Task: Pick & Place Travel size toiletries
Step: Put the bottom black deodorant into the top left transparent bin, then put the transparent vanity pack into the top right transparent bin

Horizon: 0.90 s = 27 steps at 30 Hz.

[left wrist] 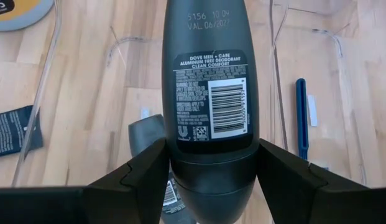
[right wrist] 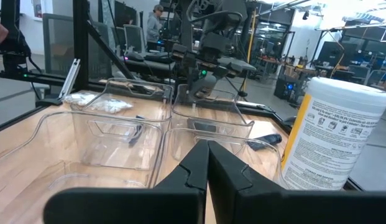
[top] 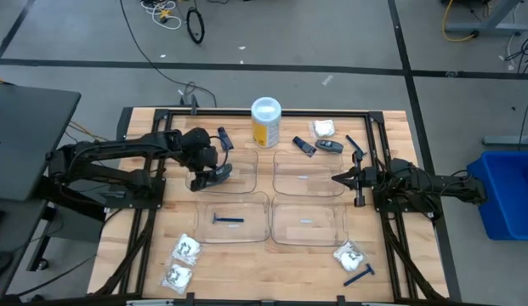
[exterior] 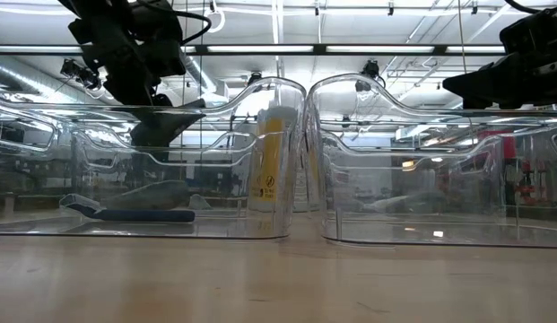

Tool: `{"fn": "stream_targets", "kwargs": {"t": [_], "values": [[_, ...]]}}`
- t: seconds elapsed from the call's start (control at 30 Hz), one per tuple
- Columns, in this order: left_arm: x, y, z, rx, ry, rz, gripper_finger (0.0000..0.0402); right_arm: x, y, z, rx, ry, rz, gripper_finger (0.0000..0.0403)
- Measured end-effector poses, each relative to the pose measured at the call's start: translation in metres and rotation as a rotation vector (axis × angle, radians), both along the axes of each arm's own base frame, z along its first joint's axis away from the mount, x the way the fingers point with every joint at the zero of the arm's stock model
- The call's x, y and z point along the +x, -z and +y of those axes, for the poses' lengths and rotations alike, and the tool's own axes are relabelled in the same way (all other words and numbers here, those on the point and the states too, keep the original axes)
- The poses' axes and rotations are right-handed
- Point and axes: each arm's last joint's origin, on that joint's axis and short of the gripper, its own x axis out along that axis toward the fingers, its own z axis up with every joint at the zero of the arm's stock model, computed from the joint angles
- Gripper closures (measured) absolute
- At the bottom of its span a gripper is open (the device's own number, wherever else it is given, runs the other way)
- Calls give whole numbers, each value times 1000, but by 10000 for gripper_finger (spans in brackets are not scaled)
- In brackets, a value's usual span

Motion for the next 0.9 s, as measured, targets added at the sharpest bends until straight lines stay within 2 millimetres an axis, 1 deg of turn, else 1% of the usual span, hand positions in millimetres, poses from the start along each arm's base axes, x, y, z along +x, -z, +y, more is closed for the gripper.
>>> {"fn": "stream_targets", "kwargs": {"t": [0.37, 0.67, 0.9], "values": [[0, 0, -1, -36, 31, -14, 175, 0, 0, 0, 0, 0, 0, 390], [0, 0, -1, -38, 30, -14, 139, 0, 0, 0, 0, 0, 0, 390], [0, 0, -1, -42, 24, -13, 136, 0, 0, 0, 0, 0, 0, 390]]}}
